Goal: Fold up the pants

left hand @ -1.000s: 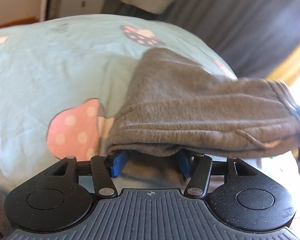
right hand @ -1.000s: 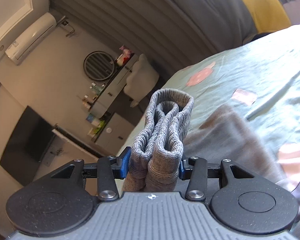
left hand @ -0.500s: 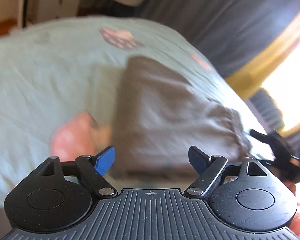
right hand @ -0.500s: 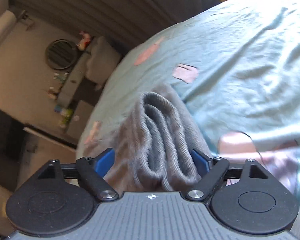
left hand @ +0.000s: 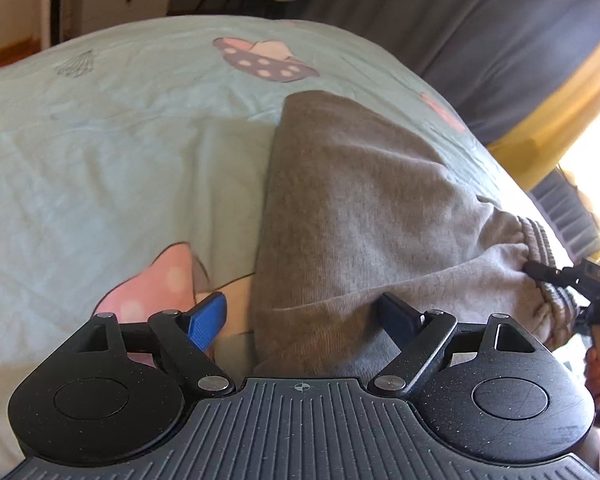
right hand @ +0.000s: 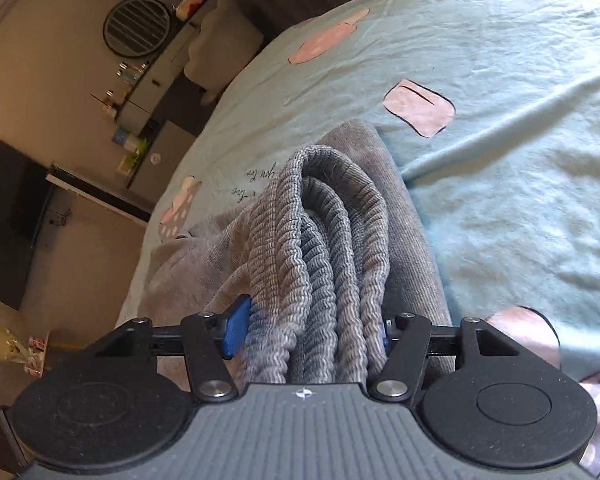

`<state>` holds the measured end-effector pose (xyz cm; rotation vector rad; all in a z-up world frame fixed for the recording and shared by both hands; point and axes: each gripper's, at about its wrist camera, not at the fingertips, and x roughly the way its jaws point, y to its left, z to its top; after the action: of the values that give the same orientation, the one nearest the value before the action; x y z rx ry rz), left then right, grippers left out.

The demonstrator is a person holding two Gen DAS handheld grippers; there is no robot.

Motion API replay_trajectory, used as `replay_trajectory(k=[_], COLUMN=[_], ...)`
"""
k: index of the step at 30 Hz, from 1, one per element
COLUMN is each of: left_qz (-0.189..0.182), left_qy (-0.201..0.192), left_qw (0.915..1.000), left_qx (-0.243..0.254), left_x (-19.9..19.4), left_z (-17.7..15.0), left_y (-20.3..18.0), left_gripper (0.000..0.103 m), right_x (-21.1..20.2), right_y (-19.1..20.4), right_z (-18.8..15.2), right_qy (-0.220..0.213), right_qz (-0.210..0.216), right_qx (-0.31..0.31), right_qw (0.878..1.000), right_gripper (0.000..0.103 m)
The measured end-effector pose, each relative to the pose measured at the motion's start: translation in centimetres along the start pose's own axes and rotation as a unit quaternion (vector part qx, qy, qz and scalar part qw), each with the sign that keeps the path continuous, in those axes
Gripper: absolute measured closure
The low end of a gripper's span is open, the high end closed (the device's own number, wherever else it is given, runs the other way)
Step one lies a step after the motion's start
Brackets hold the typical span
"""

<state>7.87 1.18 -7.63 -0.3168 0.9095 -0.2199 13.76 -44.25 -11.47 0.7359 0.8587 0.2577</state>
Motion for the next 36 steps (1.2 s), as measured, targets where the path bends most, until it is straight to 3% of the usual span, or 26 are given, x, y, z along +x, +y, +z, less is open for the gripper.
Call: replay_trajectory(k=[3, 8, 10, 11, 13, 14, 17, 20, 22, 24, 26, 29, 32, 36], left_qz=[0.015, 0.055, 0.059, 0.059, 0.052, 0.051, 0.052, 0.053, 0.050, 0.045, 0.043, 0.044, 0.038, 0.048], left_qy=[-0.015, -0.072, -0.053, -0.039, -0.018, -0.011, 0.010, 0.019, 0.022, 0.030, 0.042, 0.046, 0.060, 0.031], left_qw=[0.9998, 0.9955, 0.9965, 0.9971, 0.9982, 0.9983, 0.9978, 0.9972, 0.9971, 0.9971, 0.9967, 0.9957, 0.9935, 0.9929], left_qx=[0.007, 0.029, 0.028, 0.026, 0.024, 0.026, 0.040, 0.050, 0.053, 0.054, 0.055, 0.067, 0.089, 0.105], left_x=[-0.2, -1.6, -1.1, -0.7, -0.1, 0.0, 0.5, 0.8, 0.7, 0.6, 0.6, 0.2, 0.1, -1.1], left_z=[-0.1, -0.2, -0.2, -0.2, -0.3, -0.3, -0.6, -1.0, -1.2, -1.4, -1.7, -2.1, -2.4, -1.9], left_y=[-0.3, -0.7, -0.5, -0.4, -0.2, -0.2, -0.6, -1.1, -1.3, -1.3, -1.3, -1.7, -2.2, -2.7], left_gripper=[0.016, 0.016, 0.016, 0.016, 0.016, 0.015, 0.015, 0.014, 0.014, 0.013, 0.013, 0.013, 0.013, 0.014], right_x=[-1.2, -4.8, -4.5, -4.0, -3.6, -4.1, -7.0, -8.6, -8.2, -6.6, -4.6, -2.3, -0.7, -1.7], right_y=[2.6, 3.6, 3.1, 2.8, 2.5, 2.4, 3.3, 6.3, 8.4, 10.2, 11.3, 11.5, 10.5, 10.3], right_z=[-0.7, -1.6, -1.6, -1.6, -1.9, -2.1, -3.3, -4.6, -5.4, -6.2, -7.1, -8.6, -10.0, -10.4], right_qy=[-0.042, -0.128, -0.128, -0.114, -0.099, -0.106, -0.155, -0.188, -0.177, -0.143, -0.105, -0.058, 0.000, 0.004], right_qz=[-0.024, 0.035, -0.001, -0.041, -0.112, -0.121, -0.105, -0.073, -0.051, -0.025, -0.028, -0.047, -0.104, -0.112], right_qx=[-0.080, -0.089, -0.092, -0.092, -0.088, -0.086, -0.073, -0.113, -0.147, -0.181, -0.193, -0.203, -0.200, -0.203], right_qw=[0.996, 0.987, 0.988, 0.988, 0.985, 0.983, 0.979, 0.973, 0.972, 0.973, 0.975, 0.976, 0.974, 0.973], right_gripper=[0.061, 0.061, 0.048, 0.036, 0.036, 0.036, 0.036, 0.038, 0.046, 0.063, 0.068, 0.068, 0.077, 0.077])
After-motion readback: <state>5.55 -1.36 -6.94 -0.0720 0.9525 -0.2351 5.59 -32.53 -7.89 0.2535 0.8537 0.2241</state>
